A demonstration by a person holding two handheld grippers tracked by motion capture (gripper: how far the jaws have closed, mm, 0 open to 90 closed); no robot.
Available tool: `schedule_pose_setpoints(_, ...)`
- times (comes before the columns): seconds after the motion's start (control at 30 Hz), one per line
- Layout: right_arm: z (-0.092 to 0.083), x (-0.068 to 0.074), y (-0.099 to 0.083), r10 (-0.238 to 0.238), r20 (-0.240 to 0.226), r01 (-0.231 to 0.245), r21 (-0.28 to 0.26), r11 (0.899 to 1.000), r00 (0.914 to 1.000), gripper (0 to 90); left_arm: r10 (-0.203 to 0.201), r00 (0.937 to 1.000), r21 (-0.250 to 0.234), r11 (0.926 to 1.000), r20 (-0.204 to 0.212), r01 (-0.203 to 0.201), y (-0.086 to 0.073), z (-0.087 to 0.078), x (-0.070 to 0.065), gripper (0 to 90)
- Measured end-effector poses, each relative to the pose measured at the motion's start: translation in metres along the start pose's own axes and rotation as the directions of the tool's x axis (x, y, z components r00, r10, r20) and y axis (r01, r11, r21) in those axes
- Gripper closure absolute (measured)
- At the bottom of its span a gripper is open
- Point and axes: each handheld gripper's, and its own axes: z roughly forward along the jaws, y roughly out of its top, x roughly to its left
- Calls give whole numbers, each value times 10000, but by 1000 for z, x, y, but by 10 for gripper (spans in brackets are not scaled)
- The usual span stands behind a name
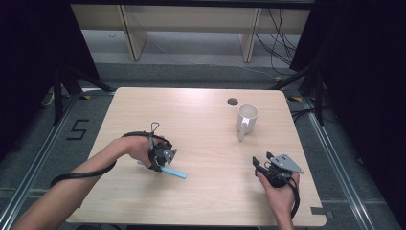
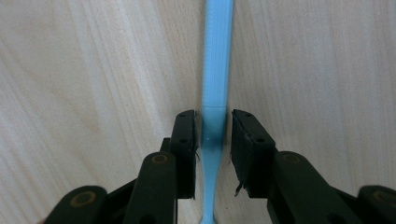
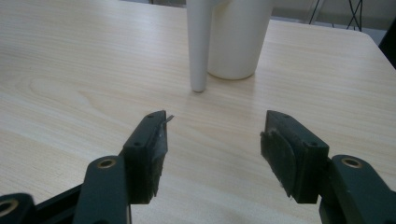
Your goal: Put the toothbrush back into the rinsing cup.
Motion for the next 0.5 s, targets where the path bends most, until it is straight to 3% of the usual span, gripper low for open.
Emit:
schedule_pose_setpoints(0.17,-1,2,1,267,-47,-267,55,9996,9996,412,31,10000,91,10000,20,-31,0,1,0,703)
schedule_pose_setpoints(0.33,0,1,1,174,-98,-174,20,9998,9998,412,-89,9999,48,9999,80,88,-1,3,0,707)
schedule_pose_setpoints(0.5,1,0,1,-228,-13,228,-98,9997,9997,412,-61,10000,57,10000,78,61,-1,4,0,711)
